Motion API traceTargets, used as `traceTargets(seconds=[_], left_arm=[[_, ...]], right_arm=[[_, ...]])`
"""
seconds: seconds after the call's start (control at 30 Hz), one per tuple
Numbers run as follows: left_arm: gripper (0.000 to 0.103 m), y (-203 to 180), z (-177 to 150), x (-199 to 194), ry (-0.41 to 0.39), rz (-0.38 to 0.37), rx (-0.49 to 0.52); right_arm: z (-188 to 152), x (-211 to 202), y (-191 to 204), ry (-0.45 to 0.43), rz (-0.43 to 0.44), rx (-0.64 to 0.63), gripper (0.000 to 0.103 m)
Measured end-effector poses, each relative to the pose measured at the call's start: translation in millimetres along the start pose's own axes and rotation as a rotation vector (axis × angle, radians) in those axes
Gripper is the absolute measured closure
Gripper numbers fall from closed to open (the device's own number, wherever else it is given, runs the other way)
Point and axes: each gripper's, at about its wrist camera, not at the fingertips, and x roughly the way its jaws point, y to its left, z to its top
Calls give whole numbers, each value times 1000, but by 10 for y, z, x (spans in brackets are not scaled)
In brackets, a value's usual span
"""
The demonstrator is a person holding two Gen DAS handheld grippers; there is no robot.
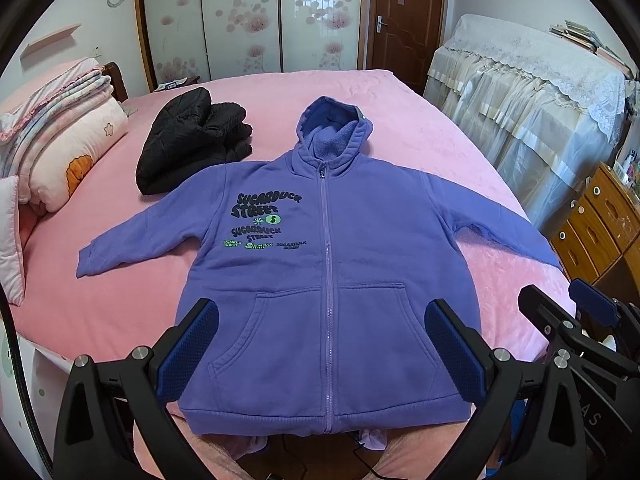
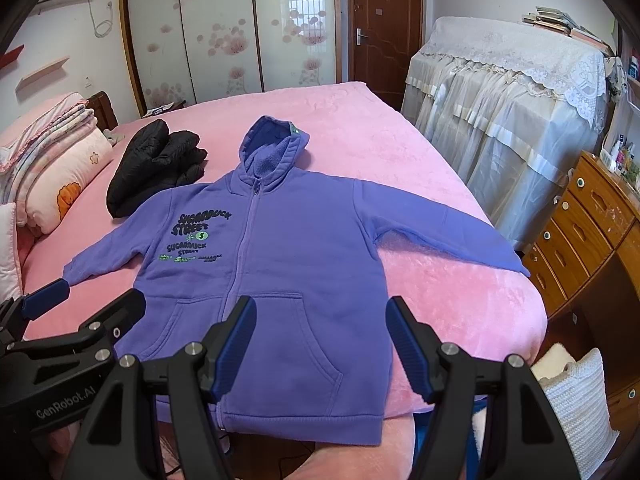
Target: Fold large clothes
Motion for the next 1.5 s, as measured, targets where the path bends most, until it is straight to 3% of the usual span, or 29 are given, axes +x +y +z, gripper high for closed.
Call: traceTargets(seconds=[1.5], left_arm=[[1,2,-8,-18,-4,-23,-6]], right_arm=[[38,-107,-19,-35,12,-3,35]])
